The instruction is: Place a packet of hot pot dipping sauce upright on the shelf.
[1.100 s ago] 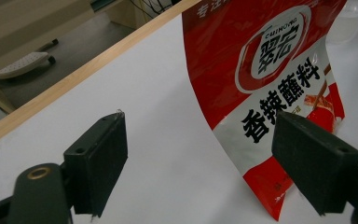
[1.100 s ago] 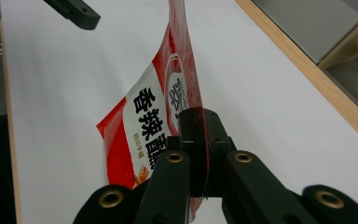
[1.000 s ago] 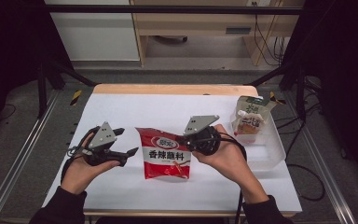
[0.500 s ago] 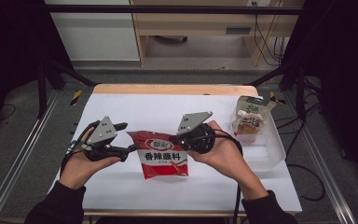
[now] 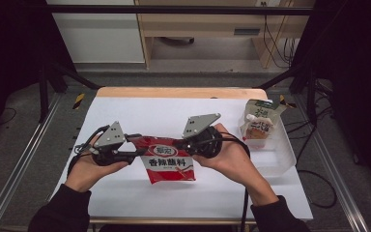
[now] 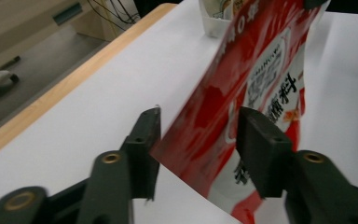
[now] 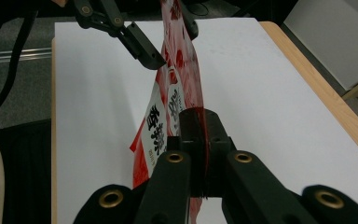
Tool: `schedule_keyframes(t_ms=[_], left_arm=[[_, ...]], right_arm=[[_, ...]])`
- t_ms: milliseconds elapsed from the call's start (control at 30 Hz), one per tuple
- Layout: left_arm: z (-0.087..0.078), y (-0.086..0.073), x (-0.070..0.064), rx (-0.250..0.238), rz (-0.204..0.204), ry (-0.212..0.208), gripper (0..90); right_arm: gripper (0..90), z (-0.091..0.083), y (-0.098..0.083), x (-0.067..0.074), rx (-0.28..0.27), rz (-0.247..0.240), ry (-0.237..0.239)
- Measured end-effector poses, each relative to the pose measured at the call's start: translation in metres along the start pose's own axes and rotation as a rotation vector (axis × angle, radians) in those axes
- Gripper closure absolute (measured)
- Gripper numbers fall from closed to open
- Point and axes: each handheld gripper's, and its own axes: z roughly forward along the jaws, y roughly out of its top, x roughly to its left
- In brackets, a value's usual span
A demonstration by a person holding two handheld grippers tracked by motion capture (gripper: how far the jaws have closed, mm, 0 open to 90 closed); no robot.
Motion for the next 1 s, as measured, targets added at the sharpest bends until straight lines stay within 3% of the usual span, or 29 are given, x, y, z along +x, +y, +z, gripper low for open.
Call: schedule_keyframes(t_ms=[200, 333, 667, 900, 1000], left_arm=[[0.003, 0.003, 0.002, -0.010, -0.025, -0.035, 71.9], [0.004, 0.012, -0.004, -0.005, 0.003, -0.071, 89.2], [0.003, 0.038, -0.018, 0.019, 0.073, -0.080, 90.0], [0.003, 0.044, -0.022, 0.011, 0.089, -0.083, 90.0], [0.003, 0.045, -0.023, 0.016, 0.100, -0.083, 90.0]], right_arm=[[90.0, -0.005, -0.004, -0.004, 0.006, 0.017, -0.001], [90.0, -0.010, -0.008, -0.008, 0.019, 0.027, -0.005], [86.5, -0.024, -0.010, -0.013, 0.156, -0.061, -0.024], [73.7, -0.015, -0.009, -0.012, 0.237, -0.110, -0.026], [77.8, -0.010, -0.005, -0.011, 0.278, -0.138, -0.041]])
